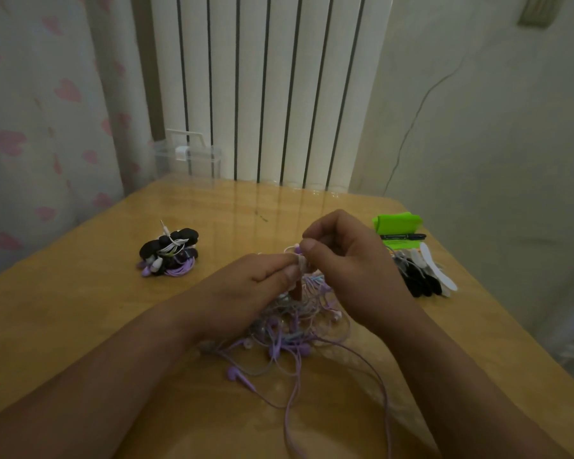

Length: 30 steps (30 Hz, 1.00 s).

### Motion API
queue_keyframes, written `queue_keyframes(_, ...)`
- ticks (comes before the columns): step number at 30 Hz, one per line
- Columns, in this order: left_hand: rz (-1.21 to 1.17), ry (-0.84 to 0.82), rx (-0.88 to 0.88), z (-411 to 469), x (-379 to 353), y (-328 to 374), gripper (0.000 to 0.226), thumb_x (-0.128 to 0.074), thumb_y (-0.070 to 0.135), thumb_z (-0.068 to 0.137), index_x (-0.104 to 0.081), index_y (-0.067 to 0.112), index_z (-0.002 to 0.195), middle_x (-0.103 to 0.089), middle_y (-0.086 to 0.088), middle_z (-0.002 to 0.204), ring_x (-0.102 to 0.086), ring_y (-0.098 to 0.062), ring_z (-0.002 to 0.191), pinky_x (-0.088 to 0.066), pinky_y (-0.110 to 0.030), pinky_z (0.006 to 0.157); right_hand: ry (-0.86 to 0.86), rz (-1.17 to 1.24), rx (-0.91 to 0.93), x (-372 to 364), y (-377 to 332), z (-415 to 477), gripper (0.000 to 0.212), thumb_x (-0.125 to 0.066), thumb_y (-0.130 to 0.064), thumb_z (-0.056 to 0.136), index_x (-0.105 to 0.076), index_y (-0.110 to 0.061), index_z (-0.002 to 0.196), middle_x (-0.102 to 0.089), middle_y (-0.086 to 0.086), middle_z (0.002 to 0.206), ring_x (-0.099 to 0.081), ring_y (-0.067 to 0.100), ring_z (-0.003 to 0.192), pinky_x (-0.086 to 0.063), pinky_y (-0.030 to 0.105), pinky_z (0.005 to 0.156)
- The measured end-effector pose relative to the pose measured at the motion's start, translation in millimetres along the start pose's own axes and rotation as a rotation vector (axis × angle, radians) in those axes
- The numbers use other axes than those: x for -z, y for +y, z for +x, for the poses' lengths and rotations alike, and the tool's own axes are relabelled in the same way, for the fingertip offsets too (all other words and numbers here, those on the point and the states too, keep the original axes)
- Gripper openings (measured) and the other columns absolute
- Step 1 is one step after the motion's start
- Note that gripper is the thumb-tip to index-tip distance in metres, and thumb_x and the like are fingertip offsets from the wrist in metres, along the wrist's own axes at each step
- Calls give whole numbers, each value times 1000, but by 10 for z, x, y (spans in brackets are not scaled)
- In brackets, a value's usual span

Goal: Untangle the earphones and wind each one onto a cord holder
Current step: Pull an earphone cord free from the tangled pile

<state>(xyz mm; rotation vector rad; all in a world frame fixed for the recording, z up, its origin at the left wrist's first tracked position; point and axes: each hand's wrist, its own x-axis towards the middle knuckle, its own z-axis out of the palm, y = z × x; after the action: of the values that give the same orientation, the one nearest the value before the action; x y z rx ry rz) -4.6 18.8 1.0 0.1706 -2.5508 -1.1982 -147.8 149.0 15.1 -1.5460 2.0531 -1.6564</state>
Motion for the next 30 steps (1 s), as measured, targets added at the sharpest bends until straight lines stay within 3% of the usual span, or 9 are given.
queue_keyframes(3, -7, -29, -39, 4, -19, 7, 35, -44, 38, 111, -68, 14, 114, -69, -9, 99, -64, -27, 90, -53, -48, 83, 3, 136, -43, 52, 60, 40, 3, -68, -16, 99, -68, -18, 96, -63, -3, 77, -57, 6, 66, -46, 21, 59)
queue_keyframes(6, -165, 9, -54, 15, 27, -18, 32, -50, 33, 109, -73, 13, 118, -63, -26, 96, -46, -35, 67, -42, -43, 62, -9, 240, -98, 70, 99, 56, 5, -67, -17, 101, -68, -14, 97, -62, 1, 76, -52, 6, 60, -41, 19, 54)
queue_keyframes(11, -282, 67, -50, 29, 66, -9, 32, -59, 33, 98, -74, 22, 124, -79, -2, 106, -55, -17, 64, -53, -30, 67, -40, 330, -154, 38, 127, 50, 14, -65, -23, 102, -66, -10, 104, -67, 9, 83, -46, 11, 58, -39, 25, 52)
queue_keyframes(17, -368, 81, -83, 25, 88, -7, 26, -65, 33, 93, -81, 20, 110, -79, -6, 100, -59, -18, 56, -56, -28, 66, -60, 426, -185, 13, 148, 38, 17, -65, -22, 101, -66, -6, 104, -59, 7, 77, -39, 11, 55, -35, 24, 50)
queue_keyframes(20, -514, 73, -89, 25, 100, 12, 29, -62, 30, 95, -79, 15, 112, -74, -2, 73, -50, -15, 45, -50, -24, 57, -140, 432, -227, -81, 132, -5, 25, -66, -36, 95, -68, -11, 97, -56, -7, 65, -38, 10, 55, -32, 26, 51)
queue_keyframes(23, -646, 189, -29, 48, 148, -13, 33, -64, 35, 90, -79, 15, 111, -47, -24, 55, -35, -15, 38, -40, -25, 48, -166, 299, -201, -189, 130, -21, 25, -63, -45, 97, -73, -22, 97, -59, -8, 70, -42, 8, 54, -35, 27, 53)
queue_keyframes(25, -648, 247, -13, 64, 164, -35, 34, -60, 33, 93, -76, 11, 114, -62, -28, 70, -30, -13, 37, -35, -25, 46, -179, 103, -150, -231, 113, -35, 19, -57, -35, 106, -75, -28, 103, -64, -9, 74, -51, 3, 58, -40, 23, 57)
queue_keyframes(28, -562, 281, 4, 67, 162, -56, 28, -52, 22, 104, -70, 6, 120, -78, -9, 114, -31, -11, 37, -34, -24, 45, -227, -127, -79, -271, 48, -87, 23, -54, -29, 108, -76, -22, 108, -68, -4, 79, -63, 7, 72, -48, 26, 63)
queue_keyframes(30, -448, 296, 15, 58, 153, -51, 25, -49, 15, 108, -70, 9, 120, -80, -1, 107, -33, -13, 39, -33, -24, 44, -238, -169, -50, -287, 16, -109, 22, -54, -29, 107, -75, -20, 106, -69, 3, 78, -63, 13, 72, -50, 35, 67)
